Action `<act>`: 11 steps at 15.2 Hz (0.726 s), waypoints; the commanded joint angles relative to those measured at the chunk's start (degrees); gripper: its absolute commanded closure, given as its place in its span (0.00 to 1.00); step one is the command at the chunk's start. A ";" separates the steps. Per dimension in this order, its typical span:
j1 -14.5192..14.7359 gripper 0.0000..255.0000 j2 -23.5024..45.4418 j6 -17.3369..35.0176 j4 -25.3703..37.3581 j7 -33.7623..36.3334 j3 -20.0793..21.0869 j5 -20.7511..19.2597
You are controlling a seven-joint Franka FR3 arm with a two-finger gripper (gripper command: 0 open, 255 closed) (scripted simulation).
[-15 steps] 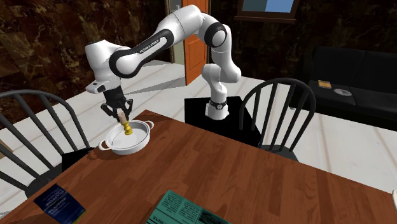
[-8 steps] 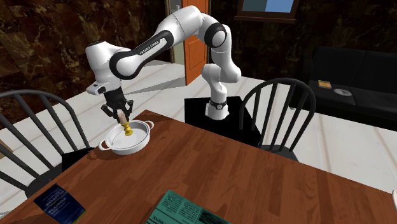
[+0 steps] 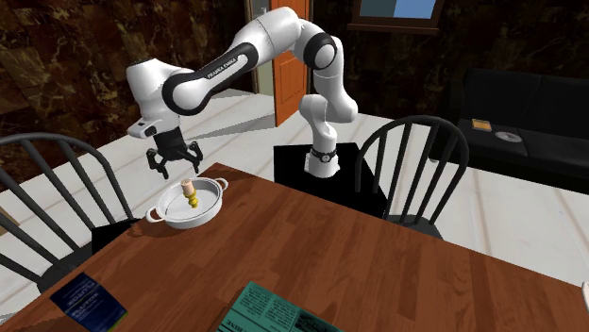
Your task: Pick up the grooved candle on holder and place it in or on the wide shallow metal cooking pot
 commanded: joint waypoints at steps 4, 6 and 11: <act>-0.34 0.00 -1.48 -5.51 4.51 1.06 -0.87 -1.63; -0.34 0.00 -1.48 -5.51 4.51 1.06 -0.87 -1.63; -0.34 0.00 -1.48 -5.51 4.51 1.06 -0.87 -1.63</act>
